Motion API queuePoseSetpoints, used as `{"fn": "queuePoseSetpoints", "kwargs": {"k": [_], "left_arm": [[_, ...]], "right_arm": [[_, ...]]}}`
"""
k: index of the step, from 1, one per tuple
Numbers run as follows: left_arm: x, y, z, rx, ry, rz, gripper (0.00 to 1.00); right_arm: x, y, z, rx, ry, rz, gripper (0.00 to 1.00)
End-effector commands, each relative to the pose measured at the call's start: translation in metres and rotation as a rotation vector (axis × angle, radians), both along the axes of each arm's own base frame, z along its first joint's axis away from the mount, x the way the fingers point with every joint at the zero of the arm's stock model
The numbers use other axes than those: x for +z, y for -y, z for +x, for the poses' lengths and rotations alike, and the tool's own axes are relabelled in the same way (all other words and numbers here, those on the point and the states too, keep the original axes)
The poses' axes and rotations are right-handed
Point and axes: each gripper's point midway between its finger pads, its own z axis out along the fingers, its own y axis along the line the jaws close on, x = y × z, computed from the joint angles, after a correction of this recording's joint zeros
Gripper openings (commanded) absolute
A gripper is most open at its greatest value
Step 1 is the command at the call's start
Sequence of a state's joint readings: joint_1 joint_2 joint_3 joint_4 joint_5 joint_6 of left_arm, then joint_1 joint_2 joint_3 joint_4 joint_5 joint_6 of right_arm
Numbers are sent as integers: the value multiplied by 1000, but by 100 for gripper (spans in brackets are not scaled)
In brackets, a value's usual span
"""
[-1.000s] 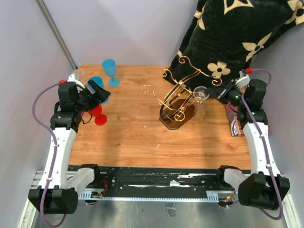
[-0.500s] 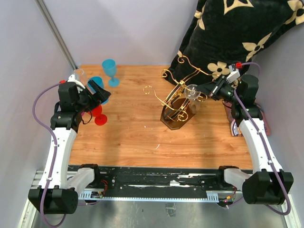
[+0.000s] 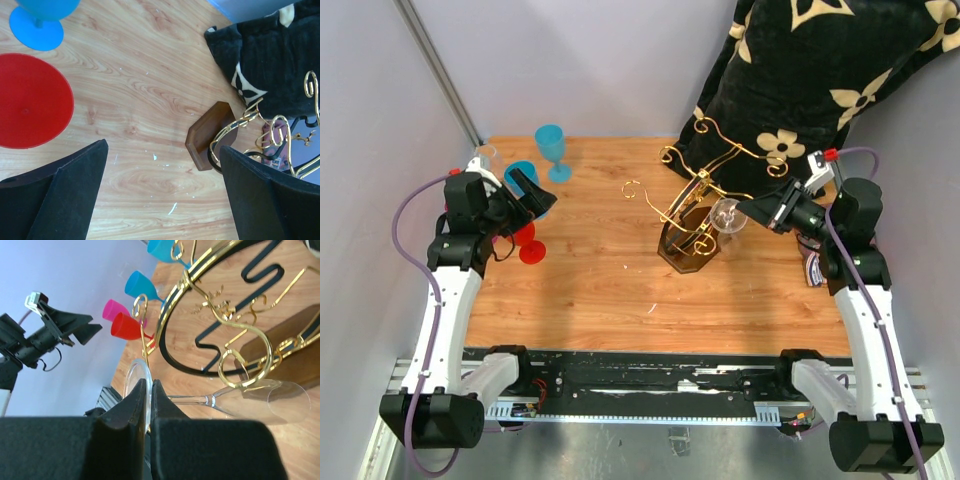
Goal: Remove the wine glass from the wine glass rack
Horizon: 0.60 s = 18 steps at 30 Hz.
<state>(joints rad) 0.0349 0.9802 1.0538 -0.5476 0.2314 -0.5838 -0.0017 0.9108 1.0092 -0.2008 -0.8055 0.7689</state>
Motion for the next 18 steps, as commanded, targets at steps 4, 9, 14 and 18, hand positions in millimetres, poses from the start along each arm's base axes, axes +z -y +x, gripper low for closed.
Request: {"fn": "queuePoseSetpoints", "kwargs": {"k": [4, 9, 14, 18], "left_arm": [[-7, 12, 2, -65, -12, -28, 100], [-5, 16, 2, -82, -3, -46, 100], [-3, 17, 2, -86, -2, -48, 100], [0, 19, 2, -91, 5, -57, 100]], "right_arm": [[-7, 6, -42, 55, 16, -157, 1], [-12, 7, -72, 133, 63, -280, 1], [1, 16, -98, 149, 117, -438, 1], [27, 26, -111, 133, 185, -557, 1]]}}
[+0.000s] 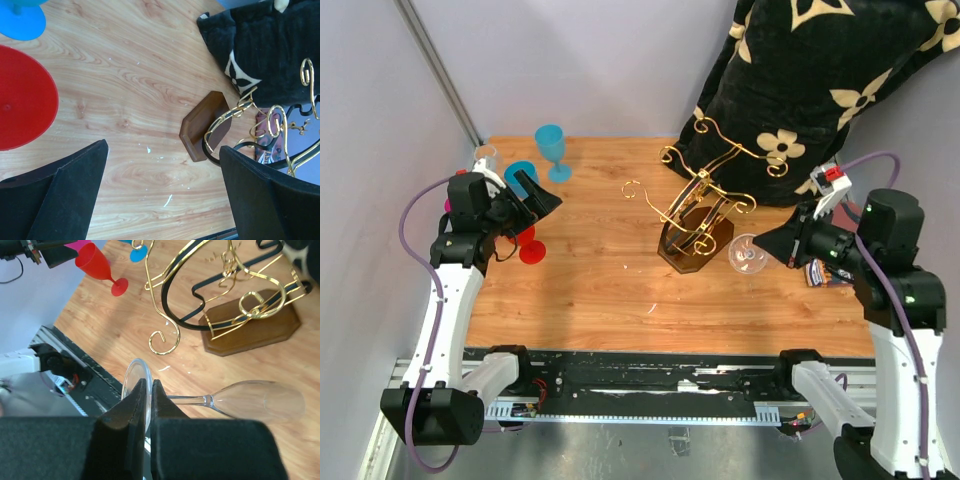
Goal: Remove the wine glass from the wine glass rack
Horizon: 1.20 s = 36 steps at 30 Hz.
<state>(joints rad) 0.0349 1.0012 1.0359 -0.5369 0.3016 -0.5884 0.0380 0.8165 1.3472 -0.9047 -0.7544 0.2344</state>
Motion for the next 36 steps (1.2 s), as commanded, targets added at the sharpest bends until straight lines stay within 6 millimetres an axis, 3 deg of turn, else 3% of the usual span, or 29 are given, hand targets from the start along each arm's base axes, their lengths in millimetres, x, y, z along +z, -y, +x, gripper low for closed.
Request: {"fn": "queuePoseSetpoints", "kwargs": {"k": [1, 3, 7, 12, 19, 26, 31, 36], "left_arm": [[10, 8, 3, -37, 35, -26, 100], [9, 11, 3, -50, 36, -38, 100], [10, 17, 7, -83, 32, -61, 100], [16, 19, 11, -97, 40, -58, 100], [28, 14, 17, -84, 59, -34, 100], [49, 22, 27, -131, 84, -80, 100], [59, 46, 30, -249, 58, -215, 99], [70, 62, 21, -346, 43, -298, 95]], "right_arm": [[19, 14, -21, 25, 126, -193, 1], [30, 17, -17, 25, 201, -234, 1], [55, 2, -4, 109, 404, -256, 1], [68, -16, 19, 203, 569, -371, 1], [70, -73, 42, 364, 777, -662, 1], [73, -132, 30, 546, 1012, -710, 1], [68, -162, 17, 677, 1122, -673, 0], [58, -196, 5, 831, 1191, -619, 0]]}}
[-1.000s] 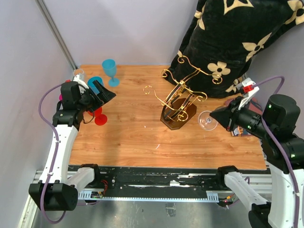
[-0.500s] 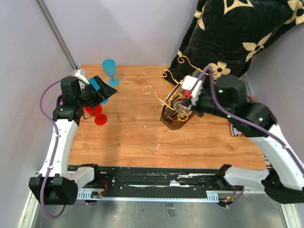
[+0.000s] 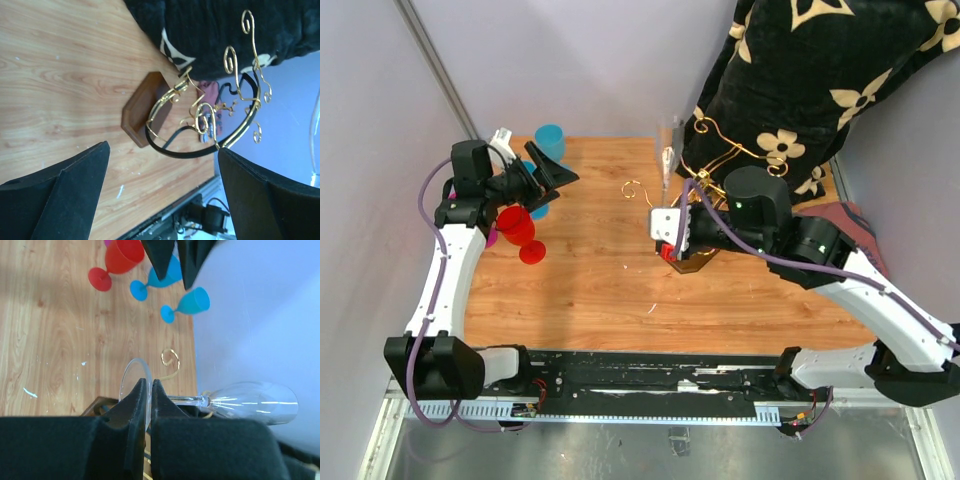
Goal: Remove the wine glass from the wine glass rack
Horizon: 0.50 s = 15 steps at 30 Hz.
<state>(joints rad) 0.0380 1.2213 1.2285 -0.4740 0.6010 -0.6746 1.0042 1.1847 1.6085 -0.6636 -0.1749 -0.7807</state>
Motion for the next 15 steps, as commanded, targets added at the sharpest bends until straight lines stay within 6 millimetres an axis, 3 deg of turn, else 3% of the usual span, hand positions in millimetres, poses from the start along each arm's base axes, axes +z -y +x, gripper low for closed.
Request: {"fn": "queuePoseSetpoints", "kwargs": {"k": [1, 9, 15], "left_arm": [[33, 18, -15, -121, 54, -93, 96], [77, 30, -27, -195, 145, -170, 100], [77, 28, -29, -200, 173, -137, 100]], "right_arm": [[4, -39, -12, 192, 96, 4, 0], [-8, -84, -13, 287, 100, -28, 1], [-13, -110, -16, 339, 87, -42, 1]]}}
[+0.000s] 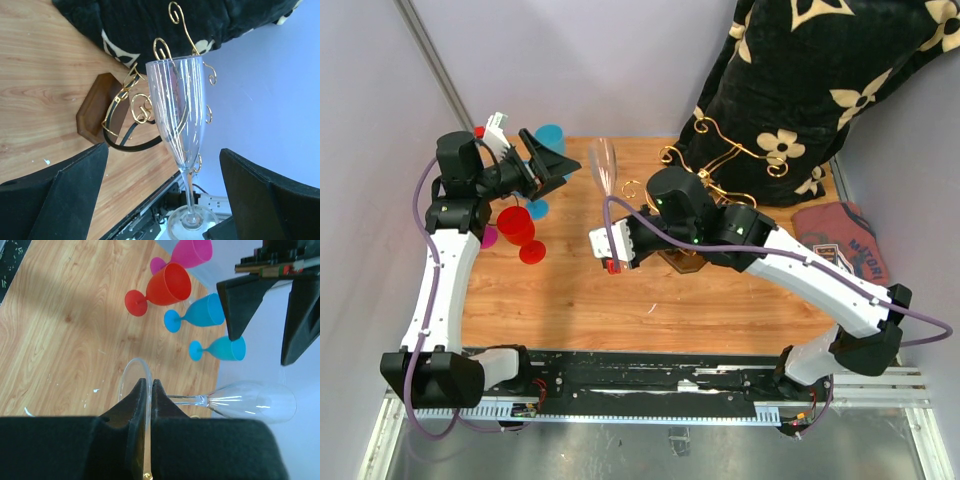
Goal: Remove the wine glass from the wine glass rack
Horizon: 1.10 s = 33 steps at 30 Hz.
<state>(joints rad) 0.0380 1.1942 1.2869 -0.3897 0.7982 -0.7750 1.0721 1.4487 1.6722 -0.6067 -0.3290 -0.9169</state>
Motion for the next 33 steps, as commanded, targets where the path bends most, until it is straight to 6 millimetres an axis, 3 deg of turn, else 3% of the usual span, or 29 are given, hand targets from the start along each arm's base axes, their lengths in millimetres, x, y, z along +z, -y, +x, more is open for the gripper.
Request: {"fn": "queuePoseSetpoints", "kwargs": {"k": [1, 7, 19, 28, 33], "left_arm": [[14, 2, -8, -43, 59, 6, 100], [3, 2, -4, -44, 43, 1, 100], [7, 2, 7, -35, 62, -17, 99], [12, 6, 6, -61, 59, -44, 93], [0, 6, 5, -72, -1, -16, 89]], "right_arm": [[40, -20, -13, 90, 70, 99, 1], [40, -32, -20, 129, 57, 104, 1], [40, -34, -35, 188, 18, 121, 1], [35, -41, -36, 213, 4, 114, 1], [32, -46, -35, 221, -1, 101, 1]]}}
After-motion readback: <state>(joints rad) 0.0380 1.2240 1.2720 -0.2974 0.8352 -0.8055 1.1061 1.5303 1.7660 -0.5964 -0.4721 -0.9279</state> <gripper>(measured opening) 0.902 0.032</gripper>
